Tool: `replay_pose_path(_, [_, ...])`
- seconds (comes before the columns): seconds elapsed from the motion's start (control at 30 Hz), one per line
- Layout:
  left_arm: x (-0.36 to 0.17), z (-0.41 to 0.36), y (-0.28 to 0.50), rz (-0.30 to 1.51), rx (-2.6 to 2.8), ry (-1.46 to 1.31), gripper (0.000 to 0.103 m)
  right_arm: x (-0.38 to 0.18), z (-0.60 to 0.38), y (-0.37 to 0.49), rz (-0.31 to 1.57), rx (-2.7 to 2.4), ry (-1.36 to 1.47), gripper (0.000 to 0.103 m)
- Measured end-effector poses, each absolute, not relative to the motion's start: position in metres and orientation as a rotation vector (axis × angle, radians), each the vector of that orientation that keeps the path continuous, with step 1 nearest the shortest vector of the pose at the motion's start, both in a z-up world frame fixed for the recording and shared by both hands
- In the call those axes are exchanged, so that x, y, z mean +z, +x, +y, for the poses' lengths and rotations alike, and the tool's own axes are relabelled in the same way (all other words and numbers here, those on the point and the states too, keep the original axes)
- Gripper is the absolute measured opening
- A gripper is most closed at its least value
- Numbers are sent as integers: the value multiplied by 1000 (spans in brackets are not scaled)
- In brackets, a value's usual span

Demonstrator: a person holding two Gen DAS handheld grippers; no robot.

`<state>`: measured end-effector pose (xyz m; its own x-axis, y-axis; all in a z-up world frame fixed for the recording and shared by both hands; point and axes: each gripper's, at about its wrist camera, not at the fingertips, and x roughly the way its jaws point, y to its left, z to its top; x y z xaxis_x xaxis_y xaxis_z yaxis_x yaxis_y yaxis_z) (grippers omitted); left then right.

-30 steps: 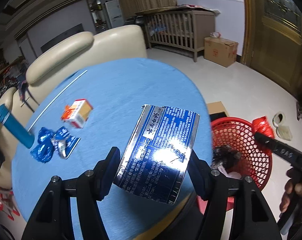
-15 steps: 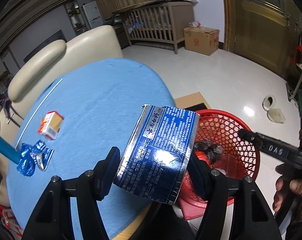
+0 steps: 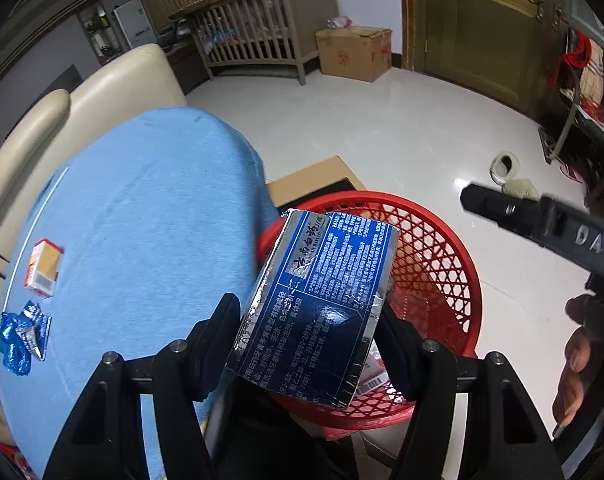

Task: Collect trash
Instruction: 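Lower the flattened blue carton into the red basket and open the left gripper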

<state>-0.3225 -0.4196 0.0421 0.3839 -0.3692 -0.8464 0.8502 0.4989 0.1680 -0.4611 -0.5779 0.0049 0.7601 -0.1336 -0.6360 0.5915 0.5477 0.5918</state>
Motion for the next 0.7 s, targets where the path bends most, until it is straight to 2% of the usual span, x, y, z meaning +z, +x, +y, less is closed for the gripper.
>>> replay_pose_path(0.13, [35, -427, -322, 919, -922, 631, 70, 9, -585, -470, 543, -476, 913, 70])
replay_pose_path(0.23, [28, -429, -321, 968, -931, 623, 76, 14, -588, -474, 521, -483, 923, 70])
replay_pose_path(0.33, [28, -423, -316, 980, -921, 603, 76, 20, -589, -475, 507, -483, 918, 70])
replay_pose_path(0.7, [56, -344, -262, 920, -767, 473, 76, 40, -560, -447, 530, -414, 851, 70])
